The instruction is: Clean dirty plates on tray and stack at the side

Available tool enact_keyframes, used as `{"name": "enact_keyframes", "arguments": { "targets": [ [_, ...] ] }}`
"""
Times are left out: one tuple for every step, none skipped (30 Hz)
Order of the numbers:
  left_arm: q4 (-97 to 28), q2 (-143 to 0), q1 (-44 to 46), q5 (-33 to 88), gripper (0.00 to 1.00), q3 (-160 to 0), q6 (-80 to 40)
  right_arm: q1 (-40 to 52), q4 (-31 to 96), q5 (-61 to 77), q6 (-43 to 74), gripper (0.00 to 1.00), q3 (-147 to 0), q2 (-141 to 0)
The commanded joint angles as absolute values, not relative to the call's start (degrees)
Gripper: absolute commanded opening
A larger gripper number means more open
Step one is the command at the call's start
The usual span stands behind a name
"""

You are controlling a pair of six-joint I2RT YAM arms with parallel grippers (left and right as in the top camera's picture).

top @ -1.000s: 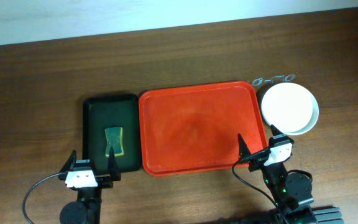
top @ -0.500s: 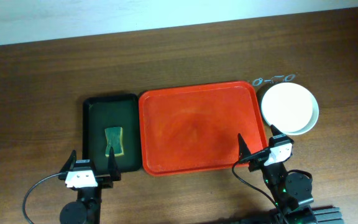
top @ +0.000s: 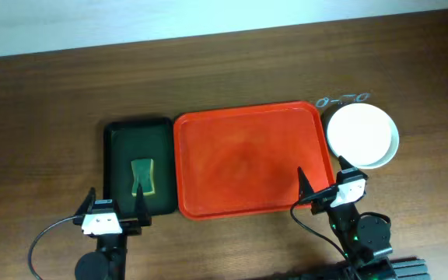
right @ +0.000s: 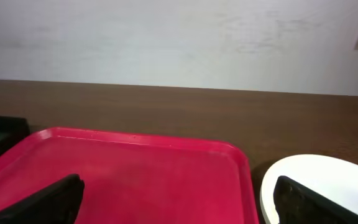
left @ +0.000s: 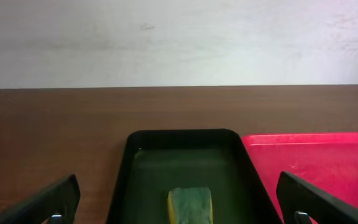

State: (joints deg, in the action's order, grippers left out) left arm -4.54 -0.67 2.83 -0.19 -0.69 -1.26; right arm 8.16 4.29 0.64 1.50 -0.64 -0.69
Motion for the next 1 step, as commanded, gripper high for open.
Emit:
{"name": "enact_keyframes", "arguments": {
  "targets": [
    [-4.8, -0.3, 2.8, 0.3, 0.99, -0.5, -0.4, 7.7, 4.6, -0.1, 1.7, 0.99, -0.3, -0.2]
  ]
}}
